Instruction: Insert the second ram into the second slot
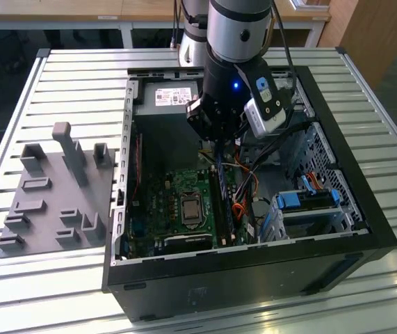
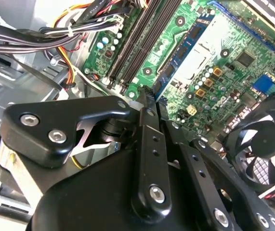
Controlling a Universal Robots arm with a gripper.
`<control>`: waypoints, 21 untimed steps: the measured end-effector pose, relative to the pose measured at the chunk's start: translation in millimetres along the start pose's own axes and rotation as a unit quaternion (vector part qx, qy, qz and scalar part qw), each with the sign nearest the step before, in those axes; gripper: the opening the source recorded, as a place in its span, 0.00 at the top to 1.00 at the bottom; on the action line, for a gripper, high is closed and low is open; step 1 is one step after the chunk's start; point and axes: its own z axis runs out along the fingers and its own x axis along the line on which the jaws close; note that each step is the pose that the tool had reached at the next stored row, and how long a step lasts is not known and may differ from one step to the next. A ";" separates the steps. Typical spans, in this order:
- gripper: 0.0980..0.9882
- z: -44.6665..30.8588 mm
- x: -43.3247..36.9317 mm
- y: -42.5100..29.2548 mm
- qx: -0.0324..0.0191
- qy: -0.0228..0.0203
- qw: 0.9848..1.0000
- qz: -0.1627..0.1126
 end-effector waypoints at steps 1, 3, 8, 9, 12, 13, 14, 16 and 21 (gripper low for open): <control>0.96 1.8 0.0 -0.6 0.000 0.000 1.000 -0.002; 0.96 5.5 -0.1 -0.9 0.000 0.000 1.000 -0.003; 0.96 14.4 -2.0 -1.3 0.000 0.000 1.000 -0.003; 0.96 16.3 -2.0 -1.5 0.000 0.000 1.000 -0.003; 0.96 21.8 -2.1 -1.7 0.000 0.000 1.000 -0.003; 0.96 23.6 -2.1 -1.8 0.000 0.000 1.000 -0.002; 0.96 25.4 -2.1 -1.9 0.000 0.000 1.000 -0.002; 0.96 29.0 -2.1 -2.1 0.000 0.000 1.000 -0.001; 0.96 37.7 -2.3 -5.5 0.000 0.000 1.000 0.002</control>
